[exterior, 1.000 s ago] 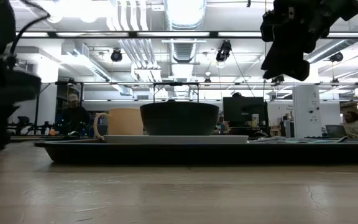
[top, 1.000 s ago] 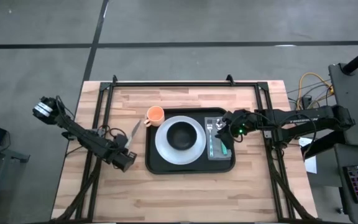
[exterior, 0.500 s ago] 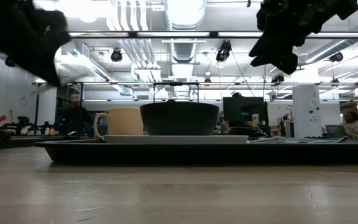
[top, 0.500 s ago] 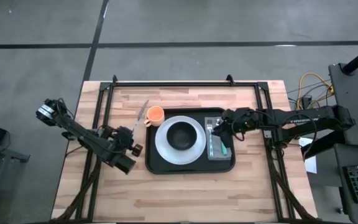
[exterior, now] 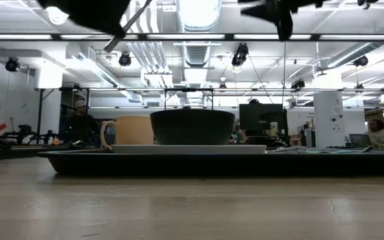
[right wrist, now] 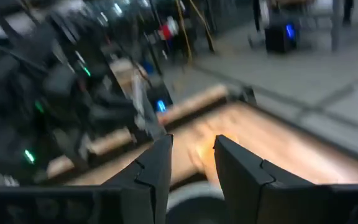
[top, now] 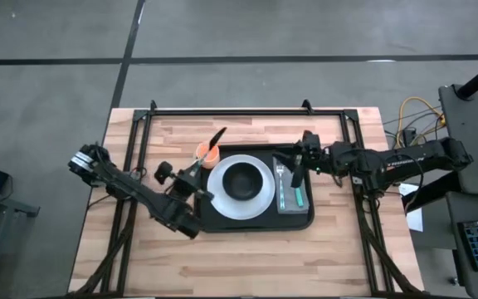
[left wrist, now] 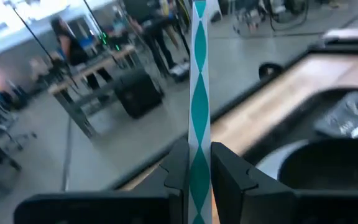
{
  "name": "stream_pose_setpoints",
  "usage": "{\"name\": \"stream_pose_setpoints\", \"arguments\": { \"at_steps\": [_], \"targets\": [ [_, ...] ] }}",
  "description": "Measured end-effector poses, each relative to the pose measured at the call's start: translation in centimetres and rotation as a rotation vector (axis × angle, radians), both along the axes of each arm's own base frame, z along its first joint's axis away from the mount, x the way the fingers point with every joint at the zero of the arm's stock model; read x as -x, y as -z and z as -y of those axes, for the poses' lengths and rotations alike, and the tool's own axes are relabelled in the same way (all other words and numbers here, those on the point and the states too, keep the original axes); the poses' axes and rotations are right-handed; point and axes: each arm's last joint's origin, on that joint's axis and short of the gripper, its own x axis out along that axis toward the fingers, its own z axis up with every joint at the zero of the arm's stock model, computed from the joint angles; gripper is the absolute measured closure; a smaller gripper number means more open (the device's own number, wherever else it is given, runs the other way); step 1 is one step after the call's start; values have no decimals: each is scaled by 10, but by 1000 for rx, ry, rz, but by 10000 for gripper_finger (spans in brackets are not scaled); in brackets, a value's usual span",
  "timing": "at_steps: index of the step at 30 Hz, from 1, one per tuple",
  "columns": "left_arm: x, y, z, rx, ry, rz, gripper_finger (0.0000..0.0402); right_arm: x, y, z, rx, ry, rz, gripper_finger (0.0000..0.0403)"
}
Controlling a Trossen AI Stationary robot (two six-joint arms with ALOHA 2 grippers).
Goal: Set up tray
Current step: Put the green knife on top of the grey napkin on the black serving tray to the left side of the green spoon
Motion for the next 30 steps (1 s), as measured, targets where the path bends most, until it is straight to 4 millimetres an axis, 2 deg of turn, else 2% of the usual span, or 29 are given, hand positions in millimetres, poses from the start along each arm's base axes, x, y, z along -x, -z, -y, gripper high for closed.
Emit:
{"name": "stream_pose_setpoints", "arguments": {
  "at_steps": [2, 5, 8, 16, 22, 27, 30],
  "targets": [
    [-10, -5, 2, -35, 4, -10, 378, -1, -5, -3, 64, -26, 42, 291],
    [-22, -17, 9, -64, 24, -58, 378, -3, -7, -11, 203, -183, 46, 291],
    [-30, -33, 20, -75, 63, -92, 378, -11, -5, -17, 268, -293, 77, 291],
    [-38, -74, 62, -29, 261, -203, 378, -29, -3, -24, 470, -454, 222, 288],
    [-44, -92, 88, 0, 427, -215, 378, -47, 12, -30, 487, -509, 274, 264],
    [-52, -102, 94, 30, 530, -194, 378, -57, 18, -36, 524, -629, 399, 248],
    [-55, -106, 96, 22, 552, -174, 378, -59, 22, -41, 526, -669, 410, 246]
  ]
}}
